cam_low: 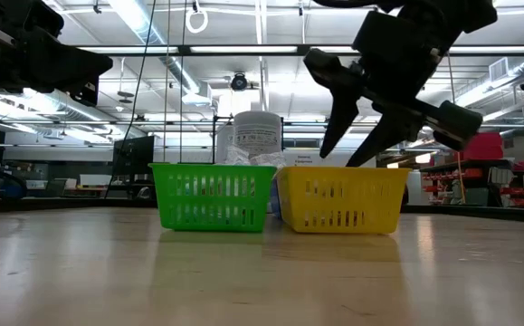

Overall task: Pick & Place Travel size toiletries
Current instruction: Put the white toothpaste into the yellow bin

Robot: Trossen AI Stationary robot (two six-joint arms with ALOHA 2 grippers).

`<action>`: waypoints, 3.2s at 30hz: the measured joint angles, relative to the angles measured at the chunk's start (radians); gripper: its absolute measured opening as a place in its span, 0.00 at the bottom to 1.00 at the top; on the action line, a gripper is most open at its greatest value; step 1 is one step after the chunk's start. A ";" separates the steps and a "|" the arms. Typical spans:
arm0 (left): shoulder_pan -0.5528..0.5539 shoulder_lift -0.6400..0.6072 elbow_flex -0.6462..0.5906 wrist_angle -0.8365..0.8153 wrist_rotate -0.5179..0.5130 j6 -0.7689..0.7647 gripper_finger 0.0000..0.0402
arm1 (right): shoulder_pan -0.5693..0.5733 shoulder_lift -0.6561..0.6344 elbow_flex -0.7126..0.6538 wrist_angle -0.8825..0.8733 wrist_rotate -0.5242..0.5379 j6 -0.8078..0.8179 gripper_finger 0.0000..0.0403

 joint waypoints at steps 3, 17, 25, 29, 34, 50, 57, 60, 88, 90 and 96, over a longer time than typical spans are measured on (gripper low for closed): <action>0.000 0.000 0.000 0.000 0.000 0.000 0.07 | 0.000 0.000 0.000 0.017 0.000 0.000 0.45; 0.000 0.000 0.000 0.000 0.000 0.000 0.07 | 0.000 -0.040 0.000 0.020 0.000 0.012 0.63; 0.000 0.000 0.000 0.000 0.000 0.000 0.07 | 0.001 -0.172 0.000 -0.060 -0.001 0.136 0.58; 0.000 0.000 0.000 0.000 0.000 0.000 0.07 | 0.000 -0.236 0.000 -0.144 -0.001 0.198 0.54; 0.000 0.000 0.000 0.000 0.000 0.000 0.07 | 0.000 -0.294 0.000 -0.260 -0.040 0.317 0.51; 0.000 0.000 0.000 -0.004 0.000 0.000 0.07 | 0.045 -0.342 0.000 -0.685 -0.188 0.131 0.53; 0.000 0.000 0.000 0.001 -0.001 0.000 0.07 | 0.065 -0.344 0.000 -0.909 -0.184 0.027 0.58; 0.000 0.000 0.000 0.001 0.000 0.000 0.07 | 0.071 -0.344 0.000 -0.974 -0.190 0.026 0.60; 0.000 0.000 0.000 0.000 0.000 0.000 0.07 | 0.112 -0.516 -0.302 -0.873 -0.313 -0.066 0.54; 0.000 0.000 0.000 0.000 0.000 0.000 0.07 | 0.105 -0.516 -0.312 -0.853 -0.339 -0.080 0.54; 0.000 0.000 0.000 0.000 0.000 0.000 0.07 | 0.086 -0.513 -0.350 -0.815 -0.350 -0.071 0.52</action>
